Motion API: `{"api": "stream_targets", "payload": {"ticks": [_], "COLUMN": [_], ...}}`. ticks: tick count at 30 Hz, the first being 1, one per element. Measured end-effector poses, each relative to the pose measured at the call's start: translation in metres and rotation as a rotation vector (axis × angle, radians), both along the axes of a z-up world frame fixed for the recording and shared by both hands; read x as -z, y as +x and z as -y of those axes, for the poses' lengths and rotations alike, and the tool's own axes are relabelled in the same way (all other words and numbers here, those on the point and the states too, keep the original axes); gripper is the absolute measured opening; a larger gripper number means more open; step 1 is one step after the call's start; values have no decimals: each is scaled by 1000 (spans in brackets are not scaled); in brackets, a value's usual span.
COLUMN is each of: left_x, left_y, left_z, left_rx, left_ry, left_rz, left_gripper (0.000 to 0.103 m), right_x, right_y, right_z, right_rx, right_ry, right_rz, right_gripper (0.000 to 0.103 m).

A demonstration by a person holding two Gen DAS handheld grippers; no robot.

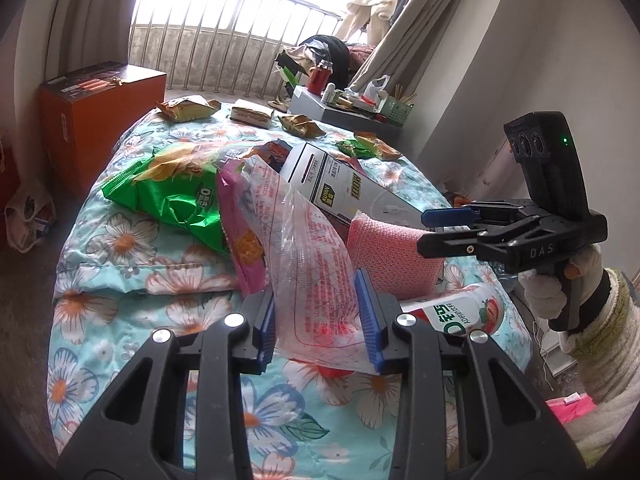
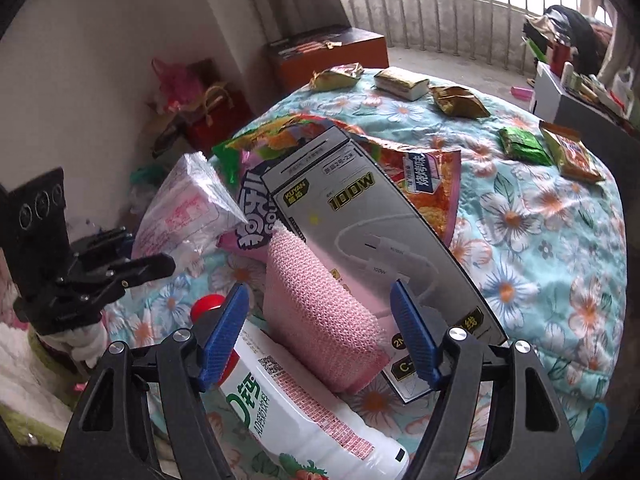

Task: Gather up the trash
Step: 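Grasp the pink scrubber sponge with the right tool while the left tool holds the bag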

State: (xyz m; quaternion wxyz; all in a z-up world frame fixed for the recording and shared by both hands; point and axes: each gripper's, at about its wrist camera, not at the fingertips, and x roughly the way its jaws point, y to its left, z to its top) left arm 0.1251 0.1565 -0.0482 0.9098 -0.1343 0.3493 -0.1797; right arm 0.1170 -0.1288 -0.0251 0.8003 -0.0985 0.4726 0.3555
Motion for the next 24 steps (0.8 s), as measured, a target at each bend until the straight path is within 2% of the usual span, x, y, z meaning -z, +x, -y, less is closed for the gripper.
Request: {"api": "stream_targets", "payload": {"ticks": [5, 9, 10, 12, 17, 24], "left_x": [3, 5, 5, 5, 5, -2], "left_y": [2, 3, 3, 3, 5, 3], "left_z": [-3, -4, -4, -4, -4, -4], "left_rx": [-4, -5, -4, -4, -7, -13], "left_ry": [-6, -10, -10, -10, -11, -10], "left_rz": [-7, -10, -10, -9, -4, 12], "left_gripper": [33, 33, 33, 33, 33, 33], "right_x": [7, 4, 3, 1, -6, -35], "right_y": [-12, -22, -23, -27, -44, -52], "right_z": [-24, -26, -26, -25, -28, -17], "right_rx": [-90, -106, -108, -118, -139, -76], "right_ry": [-149, -222, -233, -237, -269, -210], "right_rz": [55, 116, 128, 148, 256, 343], "right_gripper": [62, 44, 43, 38, 34, 34]}}
